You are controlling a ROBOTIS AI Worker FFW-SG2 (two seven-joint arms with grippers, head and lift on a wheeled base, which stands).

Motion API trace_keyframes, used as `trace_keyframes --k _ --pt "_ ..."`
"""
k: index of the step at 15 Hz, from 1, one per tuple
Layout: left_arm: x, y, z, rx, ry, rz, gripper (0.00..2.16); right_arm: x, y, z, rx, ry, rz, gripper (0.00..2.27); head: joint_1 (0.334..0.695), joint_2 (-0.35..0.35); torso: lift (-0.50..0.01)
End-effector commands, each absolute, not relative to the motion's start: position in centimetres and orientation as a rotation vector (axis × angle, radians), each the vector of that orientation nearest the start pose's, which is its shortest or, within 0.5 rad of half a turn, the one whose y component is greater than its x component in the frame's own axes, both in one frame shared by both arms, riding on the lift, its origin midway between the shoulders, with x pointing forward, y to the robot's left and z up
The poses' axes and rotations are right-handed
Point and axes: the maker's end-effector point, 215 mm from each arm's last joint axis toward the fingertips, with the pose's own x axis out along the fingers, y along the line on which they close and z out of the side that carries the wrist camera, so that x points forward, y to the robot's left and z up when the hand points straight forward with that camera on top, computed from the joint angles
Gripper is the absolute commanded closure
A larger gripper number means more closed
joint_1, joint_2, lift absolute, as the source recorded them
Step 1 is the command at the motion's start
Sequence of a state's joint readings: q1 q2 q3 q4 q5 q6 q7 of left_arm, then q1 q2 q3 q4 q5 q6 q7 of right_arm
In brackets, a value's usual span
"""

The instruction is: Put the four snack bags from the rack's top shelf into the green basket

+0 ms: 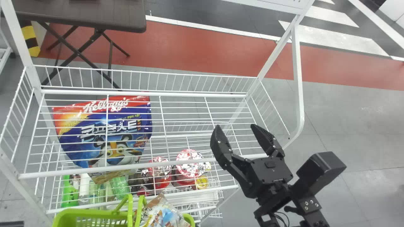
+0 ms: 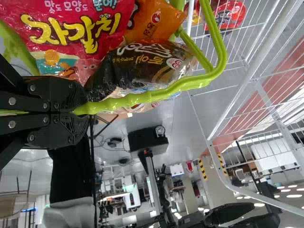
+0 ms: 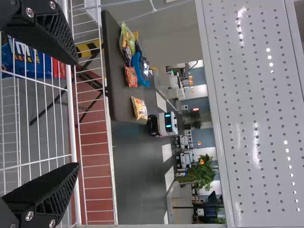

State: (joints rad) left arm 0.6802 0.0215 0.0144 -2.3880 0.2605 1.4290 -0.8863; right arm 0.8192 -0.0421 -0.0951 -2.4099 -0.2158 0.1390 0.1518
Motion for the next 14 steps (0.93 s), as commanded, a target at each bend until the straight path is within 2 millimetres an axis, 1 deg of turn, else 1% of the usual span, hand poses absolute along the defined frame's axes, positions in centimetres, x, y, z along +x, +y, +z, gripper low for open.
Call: trace_keyframes --k 1,14 --pt "15.33 2.04 -43.62 -0.741 1.135 -0.935 2.14 36.27 -22.85 -29.93 0.129 0.102 0.130 0.04 0.695 -0.350 0.000" --pt "15.33 2.17 -43.48 -0.746 1.130 -0.935 2.14 36.30 -22.83 -29.44 0.129 0.087 0.135 0.04 0.695 -0.350 0.000"
